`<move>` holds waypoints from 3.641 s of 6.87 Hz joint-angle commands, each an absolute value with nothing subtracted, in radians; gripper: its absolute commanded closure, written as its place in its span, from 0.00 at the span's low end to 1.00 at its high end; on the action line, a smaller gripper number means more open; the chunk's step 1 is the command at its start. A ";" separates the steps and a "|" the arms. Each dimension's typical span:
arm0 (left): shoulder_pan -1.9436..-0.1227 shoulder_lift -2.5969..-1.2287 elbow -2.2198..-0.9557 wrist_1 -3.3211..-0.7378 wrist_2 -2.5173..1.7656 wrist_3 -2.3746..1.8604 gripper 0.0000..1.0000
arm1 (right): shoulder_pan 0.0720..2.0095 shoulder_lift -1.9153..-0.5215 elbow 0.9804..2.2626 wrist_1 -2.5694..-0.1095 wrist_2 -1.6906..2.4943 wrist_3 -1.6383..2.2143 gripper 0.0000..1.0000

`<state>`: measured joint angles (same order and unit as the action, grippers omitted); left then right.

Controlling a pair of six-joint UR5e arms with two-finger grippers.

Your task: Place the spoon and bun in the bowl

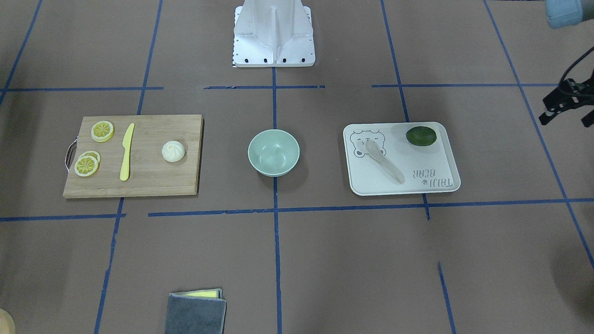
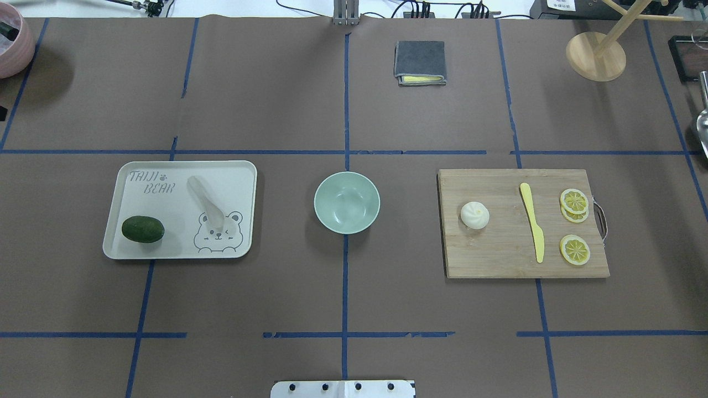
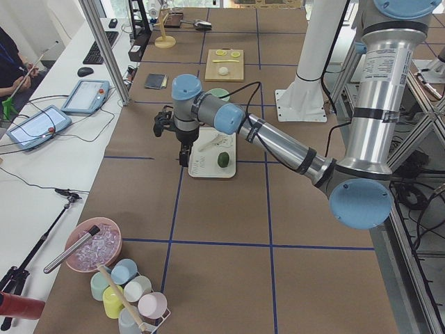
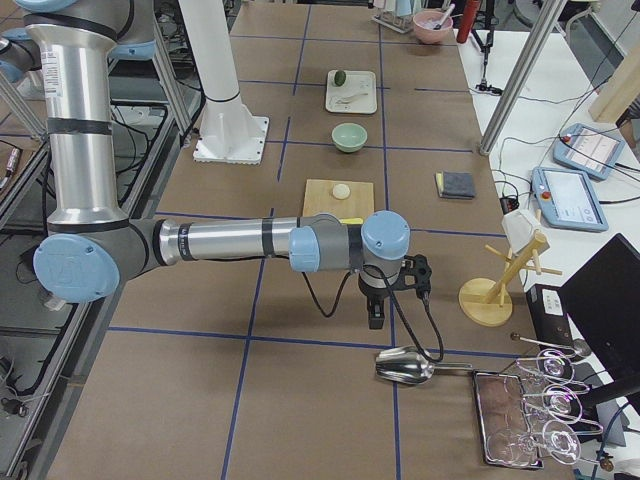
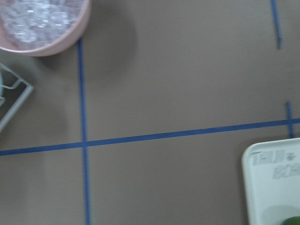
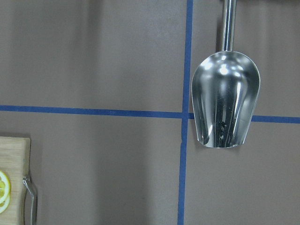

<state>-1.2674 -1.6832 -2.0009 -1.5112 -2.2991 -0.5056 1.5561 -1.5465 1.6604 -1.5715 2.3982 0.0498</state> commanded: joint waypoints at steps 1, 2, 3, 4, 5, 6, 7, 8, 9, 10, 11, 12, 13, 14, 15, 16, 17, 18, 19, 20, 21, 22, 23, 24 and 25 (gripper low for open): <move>-1.110 -1.690 -2.030 -1.621 -2.242 -0.815 0.00 | 1.554 -1.516 1.696 -1.568 2.398 0.054 0.00; -1.038 -1.695 -2.016 -1.697 -2.212 -0.939 0.00 | 1.542 -1.514 1.701 -1.565 2.404 0.075 0.00; -0.955 -1.722 -1.987 -1.750 -2.136 -1.066 0.00 | 1.514 -1.514 1.722 -1.565 2.402 0.081 0.00; -0.874 -1.797 -1.917 -1.785 -2.070 -1.198 0.00 | 1.488 -1.511 1.739 -1.565 2.402 0.101 0.00; -0.798 -1.869 -1.851 -1.786 -1.999 -1.272 0.00 | 1.453 -1.479 1.749 -1.565 2.402 0.176 0.00; -0.752 -1.902 -1.812 -1.787 -1.984 -1.310 0.00 | 1.415 -1.476 1.800 -1.565 2.402 0.286 0.00; -0.720 -1.925 -1.781 -1.789 -1.939 -1.340 0.00 | 1.375 -1.474 1.846 -1.563 2.401 0.398 0.00; -0.698 -1.927 -1.755 -1.790 -1.922 -1.351 0.02 | 1.349 -1.474 1.874 -1.563 2.401 0.435 0.00; -0.690 -1.940 -1.721 -1.790 -1.921 -1.356 0.02 | 1.333 -1.464 1.884 -1.563 2.401 0.472 0.00; -0.651 -1.947 -1.692 -1.807 -1.919 -1.365 0.05 | 1.301 -1.453 1.905 -1.563 2.399 0.533 0.00; -0.635 -1.948 -1.665 -1.836 -1.892 -1.377 0.07 | 1.292 -1.444 1.914 -1.563 2.399 0.557 0.00; -0.635 -1.951 -1.629 -1.862 -1.890 -1.376 0.10 | 1.283 -1.436 1.914 -1.562 2.398 0.575 0.00; -0.635 -1.951 -1.626 -1.870 -1.890 -1.374 0.13 | 1.282 -1.434 1.914 -1.562 2.398 0.575 0.00; -0.635 -1.950 -1.626 -1.870 -1.888 -1.373 0.17 | 1.282 -1.434 1.914 -1.563 2.398 0.575 0.00; -0.637 -1.950 -1.628 -1.870 -1.888 -1.374 0.29 | 1.282 -1.434 1.914 -1.563 2.398 0.575 0.00; -0.637 -1.948 -1.629 -1.870 -1.879 -1.374 0.42 | 1.282 -1.433 1.914 -1.563 2.398 0.575 0.00; -0.638 -1.948 -1.632 -1.868 -1.873 -1.374 0.51 | 1.282 -1.431 1.916 -1.563 2.398 0.575 0.00; -0.640 -1.947 -1.637 -1.868 -1.871 -1.374 0.56 | 1.282 -1.428 1.914 -1.563 2.398 0.575 0.00; -0.641 -1.947 -1.638 -1.867 -1.871 -1.376 0.62 | 1.282 -1.428 1.914 -1.563 2.398 0.575 0.00; -0.641 -1.947 -1.638 -1.867 -1.871 -1.376 0.72 | 1.282 -1.428 1.914 -1.563 2.398 0.575 0.00; -0.641 -1.948 -1.640 -1.864 -1.871 -1.376 0.91 | 1.282 -1.428 1.914 -1.563 2.398 0.575 0.00; -0.644 -1.948 -1.641 -1.861 -1.871 -1.377 1.00 | 1.282 -1.428 1.914 -1.563 2.398 0.575 0.00; -0.653 -1.947 -1.670 -1.833 -1.871 -1.376 1.00 | 1.281 -1.428 1.914 -1.563 2.398 0.575 0.00; -0.664 -1.951 -1.725 -1.754 -1.871 -1.376 1.00 | 1.275 -1.430 1.914 -1.563 2.398 0.577 0.00; -0.664 -1.962 -1.786 -1.687 -1.871 -1.376 1.00 | 1.247 -1.428 1.916 -1.562 2.393 0.612 0.00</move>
<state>-0.6598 -1.9525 -1.7192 -1.7657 -1.8715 -1.3761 1.2706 -1.4287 1.9145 -1.5628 2.3966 0.5842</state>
